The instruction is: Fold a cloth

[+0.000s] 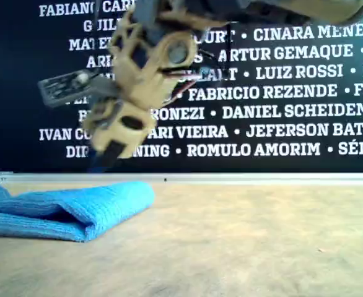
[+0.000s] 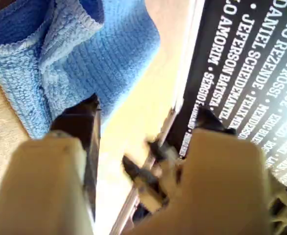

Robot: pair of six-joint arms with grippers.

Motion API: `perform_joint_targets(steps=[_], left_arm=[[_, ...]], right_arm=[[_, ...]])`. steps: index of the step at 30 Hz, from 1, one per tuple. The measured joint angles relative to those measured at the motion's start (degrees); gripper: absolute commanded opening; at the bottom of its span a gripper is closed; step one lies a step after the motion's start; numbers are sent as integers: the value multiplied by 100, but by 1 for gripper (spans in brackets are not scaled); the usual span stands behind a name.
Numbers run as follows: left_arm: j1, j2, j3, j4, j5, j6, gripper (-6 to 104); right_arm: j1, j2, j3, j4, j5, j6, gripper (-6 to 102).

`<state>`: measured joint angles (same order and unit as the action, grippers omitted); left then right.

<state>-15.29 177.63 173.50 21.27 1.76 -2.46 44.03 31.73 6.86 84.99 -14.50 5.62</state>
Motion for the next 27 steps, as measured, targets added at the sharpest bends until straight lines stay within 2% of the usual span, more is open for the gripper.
perform_joint_targets(steps=[2, 4, 6, 13, 18, 23, 27], left_arm=[[0, 0, 0, 0, 0, 0, 69], [0, 0, 0, 0, 0, -26, 69], [0, 0, 0, 0, 0, -44, 69], [0, 0, 0, 0, 0, -44, 68], [0, 0, 0, 0, 0, -44, 68], [0, 0, 0, 0, 0, -26, 68], [0, 0, 0, 0, 0, 0, 68]], right_arm=[[-123, 53, 0, 510, 0, 26, 17], [-290, 53, 0, 598, 0, -35, 6], [-563, 53, 0, 624, 0, -9, -3], [-1670, 97, 0, 694, 0, 0, 0], [-2417, 888, 316, 712, 0, 0, 0], [-2813, 2514, 1898, 721, 0, 0, 0], [-3428, 4245, 3551, 721, 9, -35, 0]])
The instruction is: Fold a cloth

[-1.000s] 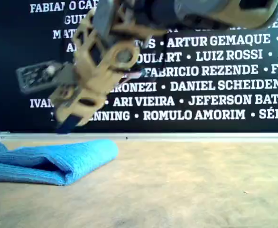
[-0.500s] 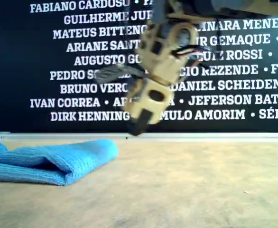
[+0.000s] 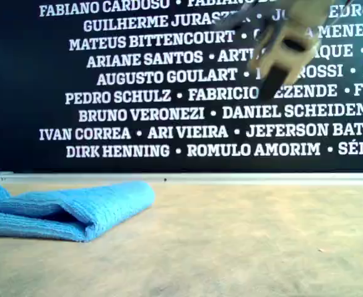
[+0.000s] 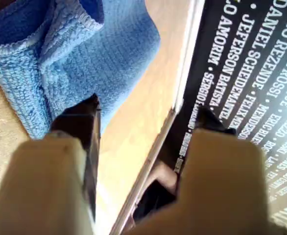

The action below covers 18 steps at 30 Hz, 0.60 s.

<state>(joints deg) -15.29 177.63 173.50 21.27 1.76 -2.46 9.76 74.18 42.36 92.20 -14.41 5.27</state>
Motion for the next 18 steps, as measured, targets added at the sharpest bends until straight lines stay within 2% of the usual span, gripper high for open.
perform_joint_targets(steps=[3, 5, 7, 10, 12, 18], left_arm=[[18, 0, 0, 0, 0, 0, 66], [176, 0, 0, 62, -70, 0, 62], [422, 0, 0, 141, -220, 0, 56], [571, 9, 0, 149, -387, 0, 45], [598, 9, 0, 167, -422, 0, 37], [606, 9, 0, 167, -422, 0, 17]], right_arm=[[-668, 1318, 1160, 0, 0, -18, 0], [-1055, 2074, 1837, 0, 0, -18, 0], [-1274, 2689, 2426, 0, 0, -18, 0], [-1345, 3524, 3199, -35, 0, -53, 0], [-1345, 4069, 3683, -264, 0, -185, 0], [-1564, 5757, 5678, -1617, 26, -888, 0]])
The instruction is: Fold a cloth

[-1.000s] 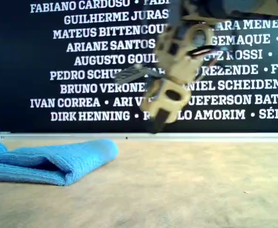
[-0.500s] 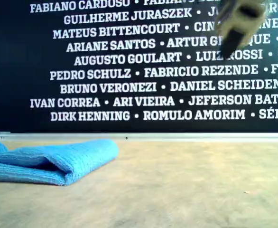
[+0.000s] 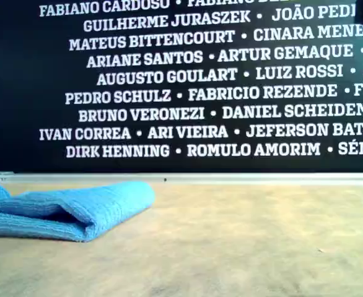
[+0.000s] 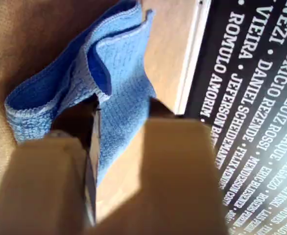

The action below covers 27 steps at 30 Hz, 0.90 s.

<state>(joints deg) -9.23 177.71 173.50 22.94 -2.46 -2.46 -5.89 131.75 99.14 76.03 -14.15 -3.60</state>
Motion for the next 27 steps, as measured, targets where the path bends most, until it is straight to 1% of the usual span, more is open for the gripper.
perform_joint_targets(steps=[1, 3, 6, 7, 14, 19, 23, 27], left_arm=[[9, 18, 0, 0, 0, 0, 13], [70, 18, 0, 0, 9, 0, 7], [211, 18, 0, 0, 18, 0, -1], [229, 18, 0, 0, 18, 0, -1], [246, 18, 0, 0, 18, 0, -2], [501, 18, 0, 0, 18, 0, -2], [519, 18, 0, 53, 18, -35, -2], [519, 18, 0, 299, 18, -35, -2]], right_arm=[[-62, 290, 378, -246, 0, -70, 0], [-167, 905, 1178, -738, 9, -114, 0], [-158, 1749, 2382, -1564, 9, -132, 0], [-132, 1995, 2769, -1837, 9, -132, 0], [-149, 3401, 5370, -3771, 9, -114, 1], [-149, 4017, 6803, -4948, 9, -88, 1], [-149, 4403, 7330, -5555, 9, -88, 1], [-149, 4482, 7400, -5695, 9, -88, 1]])
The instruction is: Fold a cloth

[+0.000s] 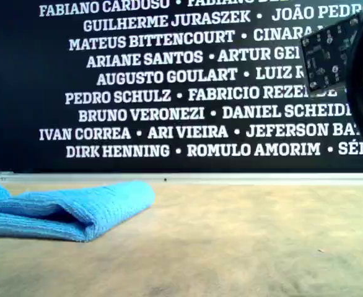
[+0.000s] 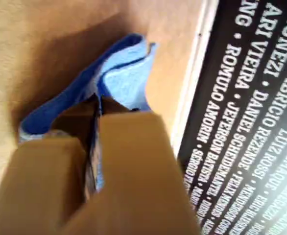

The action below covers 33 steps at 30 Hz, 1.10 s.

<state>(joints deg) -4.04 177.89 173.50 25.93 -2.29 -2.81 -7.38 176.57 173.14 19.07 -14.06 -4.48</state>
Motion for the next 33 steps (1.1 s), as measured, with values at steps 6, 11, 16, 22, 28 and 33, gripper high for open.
perform_joint_targets(steps=[6, 11, 16, 22, 28, 33], left_arm=[[79, 0, 0, 290, 9, 0, -2], [220, 0, 0, 308, 9, 0, -2], [229, 18, 0, 800, 9, 0, -2], [229, 18, 0, 1529, 9, 18, -2], [229, 0, 0, 1767, -18, 18, -2], [229, 0, 0, 1767, -35, 18, -2]], right_arm=[[0, 0, 0, 9, 0, 0, 1], [-9, 0, 0, 369, 0, -18, 1], [-132, 0, 0, 1371, 0, -35, 0], [-185, 0, 0, 2241, 0, -35, 0], [-132, 0, 0, 2689, 0, -35, 0], [-132, 0, 0, 2813, 0, -35, 0]])
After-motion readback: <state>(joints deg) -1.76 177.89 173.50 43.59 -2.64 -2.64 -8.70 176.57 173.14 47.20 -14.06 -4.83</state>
